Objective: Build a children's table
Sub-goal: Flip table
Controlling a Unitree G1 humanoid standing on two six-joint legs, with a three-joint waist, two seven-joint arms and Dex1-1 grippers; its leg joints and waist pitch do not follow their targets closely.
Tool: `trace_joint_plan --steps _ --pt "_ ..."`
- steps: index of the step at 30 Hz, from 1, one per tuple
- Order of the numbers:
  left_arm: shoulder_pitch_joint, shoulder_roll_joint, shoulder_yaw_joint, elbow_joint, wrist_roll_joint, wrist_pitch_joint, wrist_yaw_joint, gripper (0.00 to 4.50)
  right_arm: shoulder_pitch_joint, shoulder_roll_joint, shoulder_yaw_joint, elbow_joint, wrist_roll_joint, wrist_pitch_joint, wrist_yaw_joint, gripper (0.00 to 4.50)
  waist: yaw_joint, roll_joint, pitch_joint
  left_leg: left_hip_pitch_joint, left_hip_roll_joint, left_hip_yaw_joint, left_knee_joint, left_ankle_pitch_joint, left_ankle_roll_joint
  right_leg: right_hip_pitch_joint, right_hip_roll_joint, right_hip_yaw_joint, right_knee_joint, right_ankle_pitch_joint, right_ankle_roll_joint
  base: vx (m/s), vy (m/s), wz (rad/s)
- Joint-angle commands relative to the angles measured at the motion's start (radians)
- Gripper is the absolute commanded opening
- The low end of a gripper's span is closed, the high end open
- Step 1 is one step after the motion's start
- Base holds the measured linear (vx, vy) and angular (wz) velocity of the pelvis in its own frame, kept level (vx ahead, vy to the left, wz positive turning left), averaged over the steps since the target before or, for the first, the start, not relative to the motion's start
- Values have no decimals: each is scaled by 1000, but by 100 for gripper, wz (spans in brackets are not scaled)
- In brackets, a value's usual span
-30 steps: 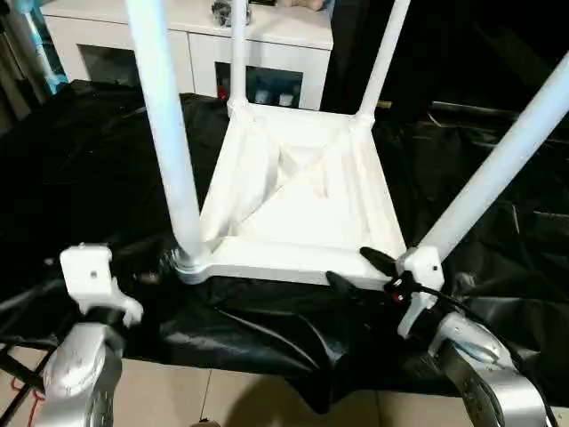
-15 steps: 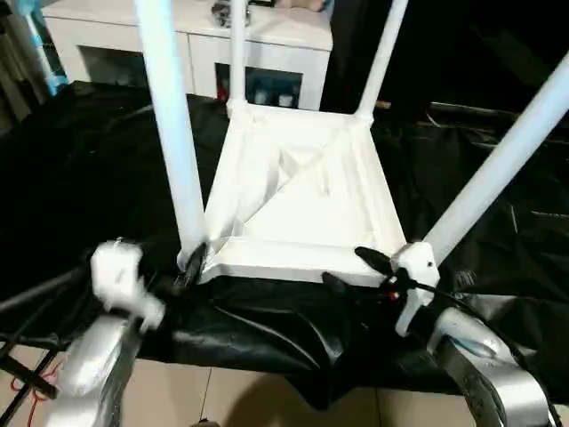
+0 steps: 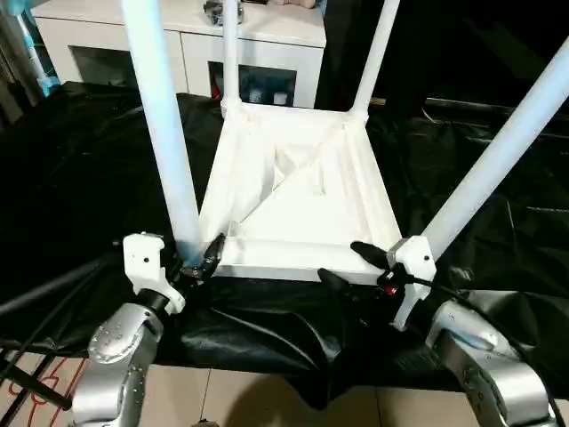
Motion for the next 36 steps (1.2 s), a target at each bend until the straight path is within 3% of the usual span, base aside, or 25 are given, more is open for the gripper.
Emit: trace_joint_plan --steps 1,3,4,8,10,13,15,19,22,25,29,33,34,35,36 --pt "2 -7 7 -11 -16 8 16 371 -13 -15 -2 6 0 -19 11 450 4 13 -36 11 46 -17 -82 -217 -13 30 -80 54 -80 -48 -136 0 0 0" --pt "4 -13 14 -14 -35 6 11 362 -12 -21 -2 10 6 -26 31 450 6 12 -36 10 46 -17 -82 -211 -9 31 -80 53 -79 -41 -137 0 0 0" --pt "6 -21 21 -23 -50 13 15 332 -10 -27 0 9 15 -29 52 450 6 8 -35 10 46 -16 -82 -212 -6 30 -79 53 -80 -43 -136 0 0 0" --pt "22 -38 30 -51 -79 44 21 322 -3 -46 10 2 35 -46 114 450 7 10 -34 10 48 -16 -83 -231 -1 30 -80 53 -82 -76 -136 0 0 0" --pt "30 -37 24 -62 -79 55 15 290 -3 -49 15 -1 40 -52 133 450 6 8 -33 9 47 -16 -83 -230 1 29 -80 54 -84 -88 -133 0 0 0" --pt "39 -41 21 -73 -101 79 8 277 -12 -58 29 1 49 -68 171 450 7 8 -34 9 49 -17 -82 -215 6 30 -80 54 -82 -75 -133 0 0 0" --pt "39 -48 29 -86 -134 111 12 263 -29 -56 31 19 47 -74 183 450 4 1 -34 8 47 -15 -81 -206 11 29 -79 53 -81 -68 -134 0 0 0" --pt "35 -63 44 -102 -174 142 25 254 -41 -52 37 28 47 -72 192 450 4 -1 -33 8 46 -14 -79 -195 16 28 -80 54 -82 -104 -134 0 0 0" --pt "28 -87 60 -123 -220 173 43 253 -35 -50 47 9 58 -62 209 450 4 -3 -35 7 47 -12 -77 -178 20 29 -79 54 -79 -74 -137 0 0 0" --pt "-4 -141 95 -146 -317 238 80 253 -10 -57 65 -58 110 -10 236 450 6 -9 -31 6 46 -11 -76 -179 29 29 -80 55 -81 -93 -137 0 0 0" --pt "-27 -170 118 -153 -366 275 101 253 19 -84 61 -107 142 22 255 450 16 -4 -29 9 47 -12 -78 -209 14 25 -79 56 -90 -165 -117 0 0 0" --pt "-45 -184 128 -154 -404 325 108 248 33 -93 54 -114 165 66 255 450 17 -4 -31 8 47 -14 -79 -199 7 26 -77 55 -88 -132 -111 0 0 0" --pt "-50 -181 121 -155 -406 337 99 245 28 -83 52 -95 151 64 235 450 20 4 -32 9 46 -15 -79 -186 5 25 -77 55 -85 -107 -115 0 0 0" --pt "-53 -180 117 -160 -405 350 95 245 16 -63 48 -68 135 66 202 450 19 -3 -33 9 45 -13 -76 -176 4 25 -76 55 -85 -82 -117 0 0 0" --pt "-57 -180 114 -166 -409 366 96 244 5 -46 43 -47 125 76 171 450 20 -1 -33 8 45 -14 -77 -171 3 26 -77 55 -83 -74 -120 0 0 0"
